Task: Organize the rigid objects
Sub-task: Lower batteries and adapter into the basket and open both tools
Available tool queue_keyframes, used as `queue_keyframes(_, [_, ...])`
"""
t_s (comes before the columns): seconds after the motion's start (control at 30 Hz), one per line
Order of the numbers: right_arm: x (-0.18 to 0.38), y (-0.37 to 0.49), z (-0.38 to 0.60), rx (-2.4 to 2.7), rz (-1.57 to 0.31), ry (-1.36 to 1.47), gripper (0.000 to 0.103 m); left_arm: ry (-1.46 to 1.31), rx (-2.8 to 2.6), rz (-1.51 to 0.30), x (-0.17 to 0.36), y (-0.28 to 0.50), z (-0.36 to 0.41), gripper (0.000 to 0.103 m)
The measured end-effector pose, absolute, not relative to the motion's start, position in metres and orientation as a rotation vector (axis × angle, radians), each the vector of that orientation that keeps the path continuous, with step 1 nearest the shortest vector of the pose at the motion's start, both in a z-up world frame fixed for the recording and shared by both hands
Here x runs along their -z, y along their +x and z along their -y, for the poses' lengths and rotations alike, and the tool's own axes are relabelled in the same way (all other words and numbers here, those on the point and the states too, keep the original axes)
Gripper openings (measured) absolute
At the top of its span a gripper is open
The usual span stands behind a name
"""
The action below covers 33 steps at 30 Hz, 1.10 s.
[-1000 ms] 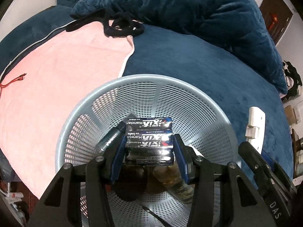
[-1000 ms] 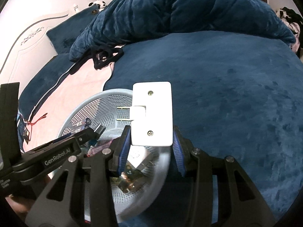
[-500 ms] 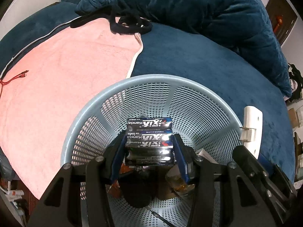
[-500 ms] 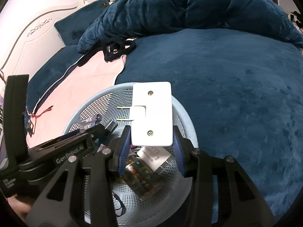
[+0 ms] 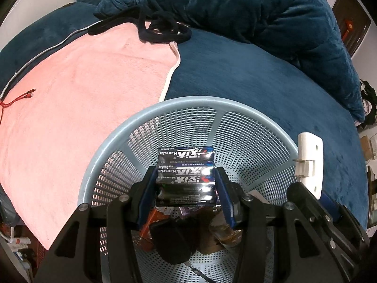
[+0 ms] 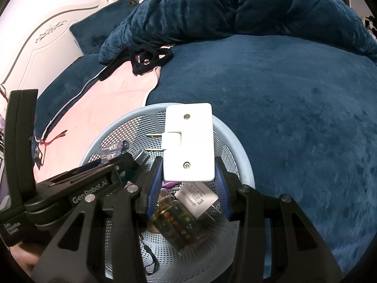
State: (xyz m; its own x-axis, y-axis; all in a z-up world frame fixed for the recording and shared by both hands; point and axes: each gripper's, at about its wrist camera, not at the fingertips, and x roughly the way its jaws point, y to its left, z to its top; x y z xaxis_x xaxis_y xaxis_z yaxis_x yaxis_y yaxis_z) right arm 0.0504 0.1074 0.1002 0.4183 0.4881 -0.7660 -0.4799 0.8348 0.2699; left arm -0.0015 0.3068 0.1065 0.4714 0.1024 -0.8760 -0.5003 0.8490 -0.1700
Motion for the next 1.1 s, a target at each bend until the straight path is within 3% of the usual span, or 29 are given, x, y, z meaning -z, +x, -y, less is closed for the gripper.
queue_keyframes(1.03, [-0.101,0.058,-0.109,-0.635,-0.967,0.056,0.045,-0.43,-0.379,-1.015,-0.108,0.004,-0.308,0.051])
queue_keyframes(1.07, [-0.101,0.06,-0.109,-0.647,-0.974,0.074,0.044,-0.428,-0.382,-1.017,-0.107,0.005,-0.308,0.052])
queue_keyframes(1.1, [-0.1,0.061,-0.107,-0.648,-0.986,0.082,0.045,-0.426,-0.386,-1.015,-0.107,0.005,-0.308,0.06])
